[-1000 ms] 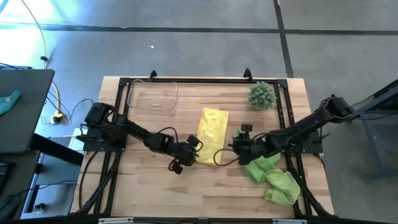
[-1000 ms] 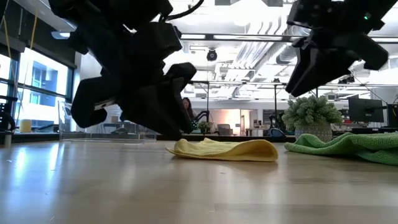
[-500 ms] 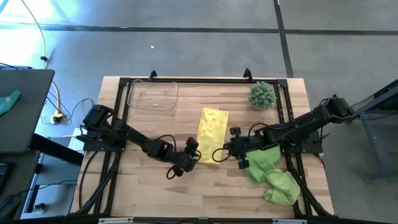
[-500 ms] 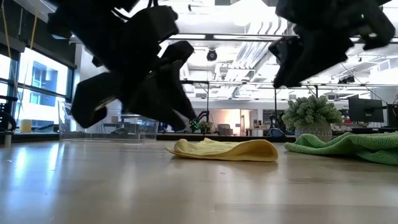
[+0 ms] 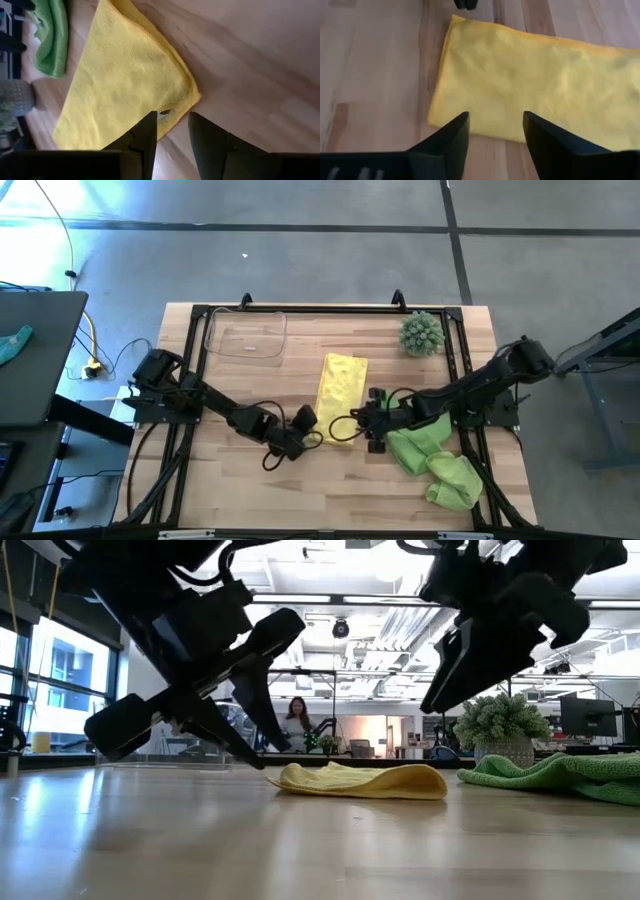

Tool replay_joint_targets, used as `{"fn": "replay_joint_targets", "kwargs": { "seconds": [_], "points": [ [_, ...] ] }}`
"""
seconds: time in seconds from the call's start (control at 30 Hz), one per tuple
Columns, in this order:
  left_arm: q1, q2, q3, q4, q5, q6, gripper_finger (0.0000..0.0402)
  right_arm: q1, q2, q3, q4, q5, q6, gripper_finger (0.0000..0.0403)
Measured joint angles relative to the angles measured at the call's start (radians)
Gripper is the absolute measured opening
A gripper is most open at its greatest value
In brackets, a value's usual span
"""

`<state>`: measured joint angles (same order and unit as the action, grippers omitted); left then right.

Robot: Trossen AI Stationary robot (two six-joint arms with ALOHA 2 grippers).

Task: Roll microfiber towels into tight, uniform cylinder then place into a basket
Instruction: Roll the yellow microfiber cloth

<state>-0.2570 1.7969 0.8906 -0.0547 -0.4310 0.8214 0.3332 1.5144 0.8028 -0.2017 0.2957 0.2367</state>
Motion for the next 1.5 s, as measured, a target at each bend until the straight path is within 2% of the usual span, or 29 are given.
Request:
{"fn": "replay_joint_targets", "kwargs": {
  "seconds": [0.1, 0.23, 0.47, 0.7, 0.77, 1.07, 1.37, 1.5],
  "points": [
    [0.008, 0.0, 0.0, -0.001, 0.0, 0.047, 0.0102, 0.001, 0.0, 0.0, -0.003, -0.046, -0.001, 0.0208],
    [0.01, 0.0, 0.0, 0.005, 0.005, 0.127, 0.0102, 0.005, 0.001, 0.0, -0.005, -0.116, -0.026, 0.0215],
    [0.015, 0.051, -0.001, 0.038, 0.017, 0.222, 0.0102, 0.02, 0.042, 0.0, -0.011, -0.129, -0.027, 0.0211],
    [0.006, 0.114, 0.001, 0.149, -0.111, 0.34, 0.0102, 0.028, 0.054, 0.0, -0.013, -0.132, 0.036, 0.021],
    [0.003, 0.114, 0.001, 0.159, -0.111, 0.366, 0.0102, 0.03, 0.054, 0.0, -0.015, -0.133, 0.051, 0.021],
    [-0.035, 0.103, -0.001, 0.172, -0.185, 0.361, 0.0102, 0.033, 0.054, 0.0, -0.019, -0.131, 0.08, 0.021],
    [-0.028, 0.102, -0.001, 0.171, -0.082, 0.367, 0.0102, 0.039, 0.054, 0.0, -0.015, -0.13, 0.153, 0.021],
    [-0.009, 0.101, -0.001, 0.162, -0.009, 0.343, 0.0102, 0.07, 0.063, 0.0, -0.01, -0.099, 0.122, 0.021]
  ]
}}
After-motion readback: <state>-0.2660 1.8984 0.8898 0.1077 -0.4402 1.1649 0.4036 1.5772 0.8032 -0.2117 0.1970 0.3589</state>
